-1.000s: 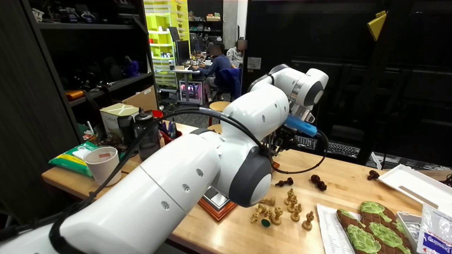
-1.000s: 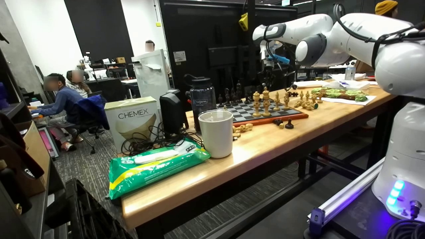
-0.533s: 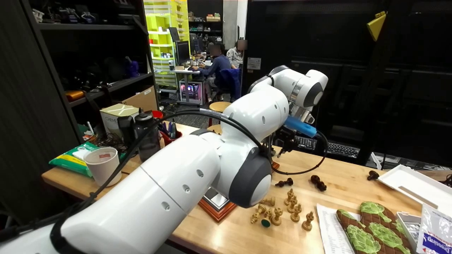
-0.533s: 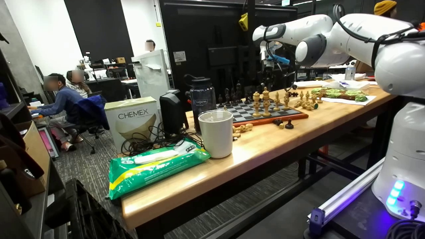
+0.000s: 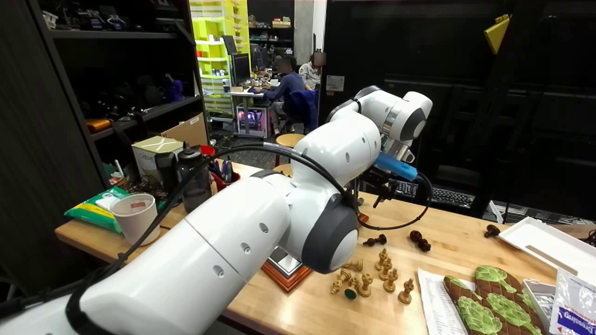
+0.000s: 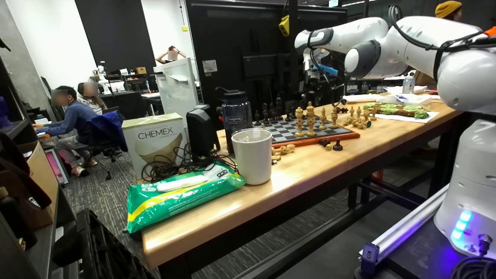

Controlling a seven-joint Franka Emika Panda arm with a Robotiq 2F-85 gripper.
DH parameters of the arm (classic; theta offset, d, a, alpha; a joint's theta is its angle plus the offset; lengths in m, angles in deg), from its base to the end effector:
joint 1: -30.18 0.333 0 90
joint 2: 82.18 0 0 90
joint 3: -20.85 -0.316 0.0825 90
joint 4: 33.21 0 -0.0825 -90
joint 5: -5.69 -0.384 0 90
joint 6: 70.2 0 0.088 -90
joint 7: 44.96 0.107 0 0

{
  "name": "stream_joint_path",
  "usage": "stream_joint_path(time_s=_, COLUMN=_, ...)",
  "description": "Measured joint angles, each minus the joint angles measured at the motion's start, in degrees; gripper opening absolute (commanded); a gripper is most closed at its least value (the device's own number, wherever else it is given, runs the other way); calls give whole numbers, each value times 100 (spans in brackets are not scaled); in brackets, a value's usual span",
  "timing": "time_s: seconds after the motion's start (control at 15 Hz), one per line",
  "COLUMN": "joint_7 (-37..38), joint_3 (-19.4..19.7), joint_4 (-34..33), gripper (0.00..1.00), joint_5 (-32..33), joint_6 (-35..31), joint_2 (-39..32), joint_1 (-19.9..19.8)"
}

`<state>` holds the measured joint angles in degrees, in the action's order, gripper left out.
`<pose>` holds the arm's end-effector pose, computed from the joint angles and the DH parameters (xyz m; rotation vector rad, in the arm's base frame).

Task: Put the dark brown chess piece on the board

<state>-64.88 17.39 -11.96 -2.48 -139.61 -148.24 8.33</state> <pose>0.7113 -0.2469 0.3602 -2.8337 -0.0408 0.3213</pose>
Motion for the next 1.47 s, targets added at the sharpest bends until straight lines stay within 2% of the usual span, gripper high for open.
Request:
stream_joint_path(time_s=0.33, joint_7=-2, joint_3=0, joint_4=-32, gripper=100, joint_5=9, joint_6=-131, joint_2=18, joint_1=24)
stream_joint_path(time_s=0.73, joint_7=-10, joint_3=23, joint_4=-99, gripper=100, joint_5=188, joint_6=-676, joint_2=199, joint_1=138)
stream_joint_path(time_s=1.47, joint_7=217, joint_3=423, joint_4=-111, gripper=100, joint_5=825, joint_6=-1164, joint_2=853, joint_1=578)
